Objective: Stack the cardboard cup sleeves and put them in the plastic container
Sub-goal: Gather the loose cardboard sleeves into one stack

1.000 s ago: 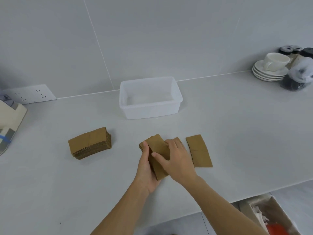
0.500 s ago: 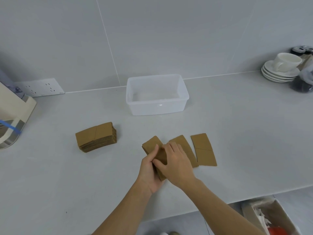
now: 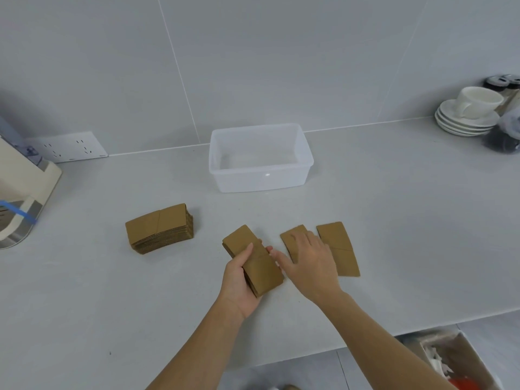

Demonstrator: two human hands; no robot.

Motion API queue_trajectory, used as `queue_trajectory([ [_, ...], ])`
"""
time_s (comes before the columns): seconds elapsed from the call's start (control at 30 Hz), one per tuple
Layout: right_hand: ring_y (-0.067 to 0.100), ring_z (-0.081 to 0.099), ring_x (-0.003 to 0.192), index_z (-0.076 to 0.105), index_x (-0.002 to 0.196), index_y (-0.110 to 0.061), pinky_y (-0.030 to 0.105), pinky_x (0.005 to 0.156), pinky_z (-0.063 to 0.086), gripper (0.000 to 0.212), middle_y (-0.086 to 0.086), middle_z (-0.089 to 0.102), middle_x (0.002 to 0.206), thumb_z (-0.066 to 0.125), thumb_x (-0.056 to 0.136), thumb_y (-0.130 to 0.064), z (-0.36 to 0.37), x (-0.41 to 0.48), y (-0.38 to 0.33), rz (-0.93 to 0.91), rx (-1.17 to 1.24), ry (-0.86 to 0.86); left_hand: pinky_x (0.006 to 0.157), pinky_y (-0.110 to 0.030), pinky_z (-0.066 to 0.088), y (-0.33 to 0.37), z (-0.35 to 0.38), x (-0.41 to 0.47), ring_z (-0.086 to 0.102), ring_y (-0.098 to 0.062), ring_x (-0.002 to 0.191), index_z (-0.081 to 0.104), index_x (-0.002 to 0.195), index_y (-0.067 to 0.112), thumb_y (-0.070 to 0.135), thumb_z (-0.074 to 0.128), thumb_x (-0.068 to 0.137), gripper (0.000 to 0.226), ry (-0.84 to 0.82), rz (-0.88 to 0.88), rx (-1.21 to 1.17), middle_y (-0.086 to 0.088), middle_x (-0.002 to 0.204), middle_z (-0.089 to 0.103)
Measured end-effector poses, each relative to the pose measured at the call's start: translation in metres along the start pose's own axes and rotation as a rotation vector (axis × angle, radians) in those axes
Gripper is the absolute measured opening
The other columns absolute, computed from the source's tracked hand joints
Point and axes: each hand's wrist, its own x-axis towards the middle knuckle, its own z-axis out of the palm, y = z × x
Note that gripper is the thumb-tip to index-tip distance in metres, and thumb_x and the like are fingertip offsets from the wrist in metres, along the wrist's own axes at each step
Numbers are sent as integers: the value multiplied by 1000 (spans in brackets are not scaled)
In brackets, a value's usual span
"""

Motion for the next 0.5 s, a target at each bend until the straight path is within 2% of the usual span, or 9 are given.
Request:
queue_trajectory([
  [0.07, 28, 58, 88, 58, 102, -5, 38, 78, 44, 48, 9, 64, 97, 63, 78, -48, 5, 2, 5, 42, -101, 48, 84, -47, 51, 1, -1, 1, 65, -28, 85, 65, 106, 10, 27, 57, 89, 25, 17, 16, -2, -13, 93, 70],
  [0.17, 33, 59, 90, 58, 103, -3, 42, 78, 46, 53, 15, 65, 102, 69, 73, -45, 11, 2, 12, 100, -197, 50, 86, -50, 52, 2, -3, 2, 65, -28, 87, 65, 105, 9, 35, 59, 87, 32, 47, 33, 13, -13, 93, 69],
  [0.3, 28, 48, 112, 45, 119, -9, 37, 94, 36, 55, 10, 50, 126, 54, 83, -49, 16, 0, 19, 152, -263, -84, 82, -48, 53, 2, -3, 3, 65, -28, 93, 63, 109, 12, 45, 58, 82, 44, 68, 44, 12, -13, 97, 68],
  [0.37, 26, 45, 115, 42, 120, -11, 35, 96, 34, 51, 8, 46, 129, 49, 85, -49, 16, -1, 20, 157, -290, -115, 82, -47, 54, 3, -3, 4, 64, -28, 95, 62, 112, 13, 48, 57, 81, 48, 73, 44, 10, -12, 100, 67],
  [0.5, 28, 47, 113, 46, 117, -8, 36, 93, 37, 44, 11, 48, 128, 53, 86, -38, 17, -1, 20, 147, -251, -90, 84, -48, 53, 4, -4, 6, 64, -28, 97, 60, 115, 13, 51, 55, 81, 52, 72, 42, -2, -12, 102, 67],
])
